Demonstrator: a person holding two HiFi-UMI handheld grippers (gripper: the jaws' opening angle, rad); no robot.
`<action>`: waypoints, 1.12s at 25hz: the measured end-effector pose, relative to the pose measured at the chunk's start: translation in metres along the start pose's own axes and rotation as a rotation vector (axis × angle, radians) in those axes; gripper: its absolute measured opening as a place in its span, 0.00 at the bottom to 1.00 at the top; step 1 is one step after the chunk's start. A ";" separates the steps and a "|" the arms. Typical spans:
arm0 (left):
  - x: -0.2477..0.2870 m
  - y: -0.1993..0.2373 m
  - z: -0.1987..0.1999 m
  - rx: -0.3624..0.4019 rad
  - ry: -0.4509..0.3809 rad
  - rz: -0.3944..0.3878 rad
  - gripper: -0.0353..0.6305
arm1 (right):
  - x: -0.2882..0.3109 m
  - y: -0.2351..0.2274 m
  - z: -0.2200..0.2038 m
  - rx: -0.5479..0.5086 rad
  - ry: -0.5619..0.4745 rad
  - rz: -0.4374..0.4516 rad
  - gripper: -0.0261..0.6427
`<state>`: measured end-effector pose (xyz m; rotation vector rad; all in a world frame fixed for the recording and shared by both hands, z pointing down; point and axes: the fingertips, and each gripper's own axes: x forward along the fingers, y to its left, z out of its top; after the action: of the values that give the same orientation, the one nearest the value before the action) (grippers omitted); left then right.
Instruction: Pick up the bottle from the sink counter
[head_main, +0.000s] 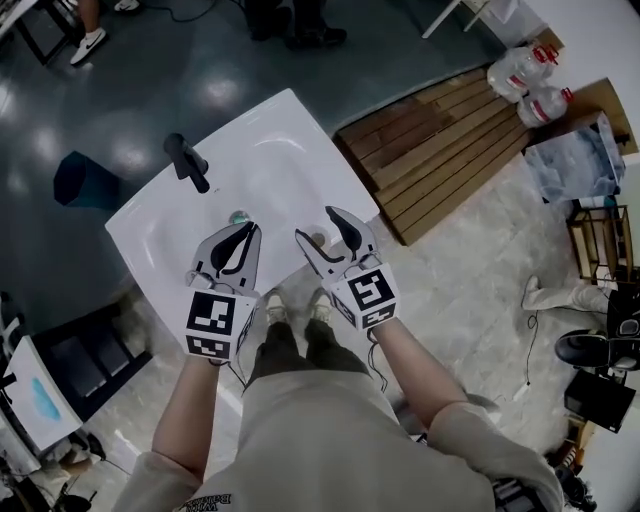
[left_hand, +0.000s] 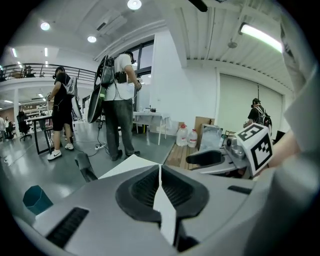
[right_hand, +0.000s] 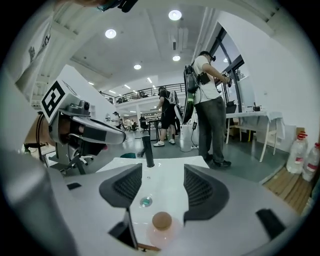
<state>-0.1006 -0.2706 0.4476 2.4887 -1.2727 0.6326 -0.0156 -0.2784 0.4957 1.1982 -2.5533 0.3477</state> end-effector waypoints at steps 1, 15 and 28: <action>0.003 0.000 -0.007 -0.006 0.012 -0.002 0.08 | 0.004 0.000 -0.008 -0.004 0.009 0.004 0.37; 0.031 -0.015 -0.089 -0.102 0.138 -0.047 0.08 | 0.040 -0.007 -0.097 0.010 0.112 0.017 0.37; 0.039 -0.022 -0.112 -0.126 0.179 -0.060 0.08 | 0.044 -0.006 -0.105 -0.035 0.108 -0.007 0.33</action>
<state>-0.0912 -0.2366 0.5633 2.3020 -1.1314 0.7194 -0.0208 -0.2777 0.6093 1.1434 -2.4529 0.3552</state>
